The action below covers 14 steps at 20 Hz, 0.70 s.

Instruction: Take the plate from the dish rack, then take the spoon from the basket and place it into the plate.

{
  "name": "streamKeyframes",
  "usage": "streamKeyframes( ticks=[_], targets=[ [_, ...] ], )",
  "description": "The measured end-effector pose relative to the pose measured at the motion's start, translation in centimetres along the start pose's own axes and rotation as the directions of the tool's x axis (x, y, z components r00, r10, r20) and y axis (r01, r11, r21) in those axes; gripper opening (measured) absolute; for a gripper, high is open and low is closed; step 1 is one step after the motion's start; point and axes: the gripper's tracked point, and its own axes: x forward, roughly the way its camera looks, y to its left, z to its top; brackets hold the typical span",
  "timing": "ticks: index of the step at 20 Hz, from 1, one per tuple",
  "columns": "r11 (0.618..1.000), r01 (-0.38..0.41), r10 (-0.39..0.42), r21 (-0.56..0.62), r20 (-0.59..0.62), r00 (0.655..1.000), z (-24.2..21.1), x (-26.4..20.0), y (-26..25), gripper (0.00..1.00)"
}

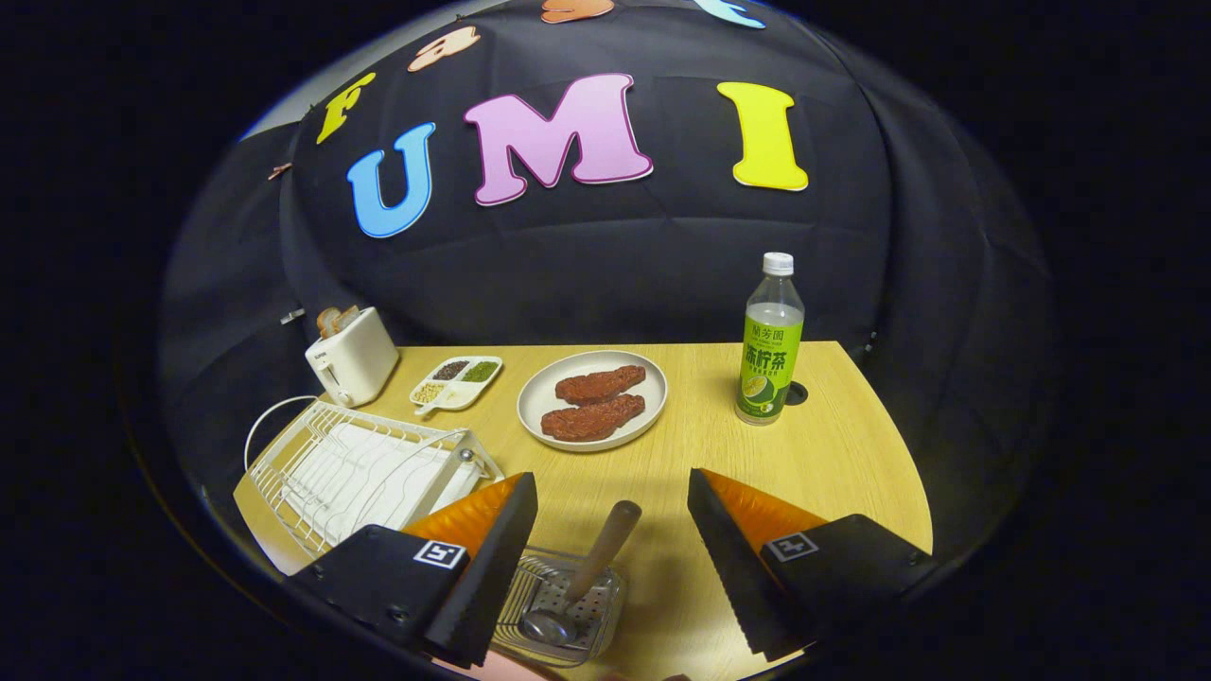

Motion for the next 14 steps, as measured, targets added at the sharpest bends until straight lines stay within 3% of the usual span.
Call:
streamKeyframes(
  ticks=[3,5,7,10,14],
  targets=[
    [1.0,0.027,-0.027,0.002,-0.073,0.997,-2.1,1.8,-0.6,0.97],
    [0.999,0.027,-0.024,0.024,-0.116,0.993,-3.1,2.4,-0.5,0.72],
    [0.998,0.033,-0.025,0.048,-0.144,0.989,-3.8,2.7,-0.5,0.65],
    [0.997,0.031,-0.019,0.07,-0.161,0.987,-3.9,2.5,-0.1,0.38],
    [0.993,0.017,0.0,0.118,-0.139,0.99,-2.6,1.4,1.0,0.19]
  ],
)
